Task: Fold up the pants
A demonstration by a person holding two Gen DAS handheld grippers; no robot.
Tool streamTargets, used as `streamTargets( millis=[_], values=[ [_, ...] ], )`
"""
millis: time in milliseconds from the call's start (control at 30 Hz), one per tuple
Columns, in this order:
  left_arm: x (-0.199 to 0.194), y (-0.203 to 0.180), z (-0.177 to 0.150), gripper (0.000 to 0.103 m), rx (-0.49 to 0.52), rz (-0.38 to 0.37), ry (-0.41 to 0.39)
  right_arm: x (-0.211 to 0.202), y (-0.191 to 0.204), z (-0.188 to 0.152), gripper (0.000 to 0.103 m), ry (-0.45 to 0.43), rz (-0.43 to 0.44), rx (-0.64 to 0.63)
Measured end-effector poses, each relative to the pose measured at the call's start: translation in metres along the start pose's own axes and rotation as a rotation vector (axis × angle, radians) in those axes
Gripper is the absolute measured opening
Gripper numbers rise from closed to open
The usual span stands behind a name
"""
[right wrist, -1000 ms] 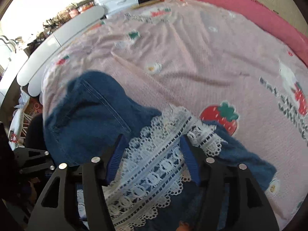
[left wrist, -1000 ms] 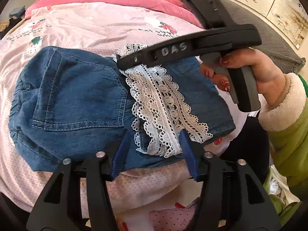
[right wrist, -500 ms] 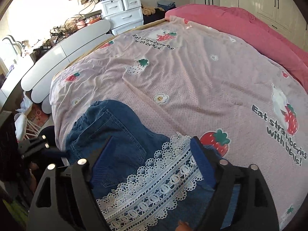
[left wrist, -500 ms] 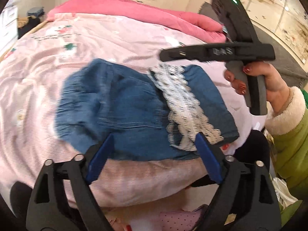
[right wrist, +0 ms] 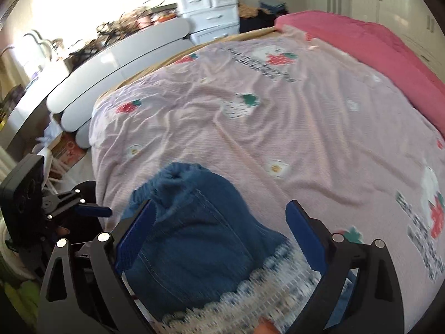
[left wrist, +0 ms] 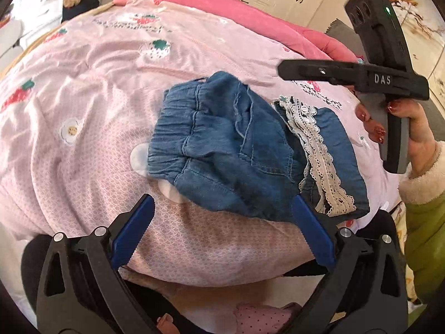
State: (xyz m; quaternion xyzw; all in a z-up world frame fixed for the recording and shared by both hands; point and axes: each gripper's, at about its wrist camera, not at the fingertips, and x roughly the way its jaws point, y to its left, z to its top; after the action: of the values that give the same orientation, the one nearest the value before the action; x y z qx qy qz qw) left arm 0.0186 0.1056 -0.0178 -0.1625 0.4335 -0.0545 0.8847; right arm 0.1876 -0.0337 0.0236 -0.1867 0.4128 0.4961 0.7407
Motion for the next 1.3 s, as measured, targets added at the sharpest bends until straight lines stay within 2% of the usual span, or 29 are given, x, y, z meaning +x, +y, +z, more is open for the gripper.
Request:
streamTargets(
  millis=[233, 433, 467, 533, 567, 633, 733, 900, 1033, 1100, 1133, 1167, 1200, 1300],
  values=[
    [0.007, 0.005, -0.001, 0.093, -0.040, -0.051, 0.016, 0.054, 0.018, 0.024, 0.094, 0.133, 0.071, -0.045],
    [0.016, 0.006, 0.000, 0.093, -0.057, -0.081, 0.028, 0.084, 0.030, 0.036, 0.093, 0.222, 0.132, -0.079],
    [0.018, 0.007, 0.000, 0.093, -0.060, -0.085, 0.029, 0.090, 0.032, 0.037, 0.087, 0.245, 0.140, -0.088],
    [0.022, 0.009, 0.000, 0.093, -0.068, -0.084, 0.030, 0.097, 0.033, 0.037, 0.061, 0.267, 0.125, -0.096],
    [0.024, 0.010, 0.001, 0.093, -0.074, -0.088, 0.032, 0.099, 0.034, 0.036, 0.057, 0.275, 0.121, -0.103],
    [0.027, 0.013, 0.002, 0.093, -0.086, -0.094, 0.032, 0.093, 0.037, 0.033, 0.043, 0.253, 0.132, -0.135],
    [0.029, 0.015, 0.006, 0.093, -0.089, -0.097, 0.023, 0.071, 0.031, 0.030, 0.032, 0.198, 0.167, -0.126],
    [0.034, 0.018, 0.015, 0.093, -0.106, -0.143, -0.006, 0.031, 0.010, 0.023, 0.029, 0.096, 0.270, -0.073],
    [0.037, 0.021, 0.026, 0.093, -0.150, -0.257, -0.041, 0.009, -0.003, 0.017, 0.029, 0.053, 0.306, -0.060],
    [0.039, 0.021, 0.032, 0.093, -0.149, -0.287, -0.061, -0.001, -0.008, 0.016, 0.029, 0.032, 0.319, -0.054],
    [0.041, 0.020, 0.035, 0.087, -0.152, -0.299, -0.066, -0.004, -0.010, 0.014, 0.029, 0.025, 0.321, -0.051],
    [0.044, 0.020, 0.039, 0.068, -0.155, -0.324, -0.066, -0.007, -0.013, 0.013, 0.029, 0.019, 0.318, -0.046],
    [0.046, 0.020, 0.042, 0.060, -0.158, -0.338, -0.071, -0.007, -0.015, 0.013, 0.029, 0.017, 0.313, -0.041],
    [0.050, 0.016, 0.049, 0.048, -0.155, -0.353, -0.080, -0.008, -0.022, 0.010, 0.029, 0.015, 0.292, -0.027]
  ],
)
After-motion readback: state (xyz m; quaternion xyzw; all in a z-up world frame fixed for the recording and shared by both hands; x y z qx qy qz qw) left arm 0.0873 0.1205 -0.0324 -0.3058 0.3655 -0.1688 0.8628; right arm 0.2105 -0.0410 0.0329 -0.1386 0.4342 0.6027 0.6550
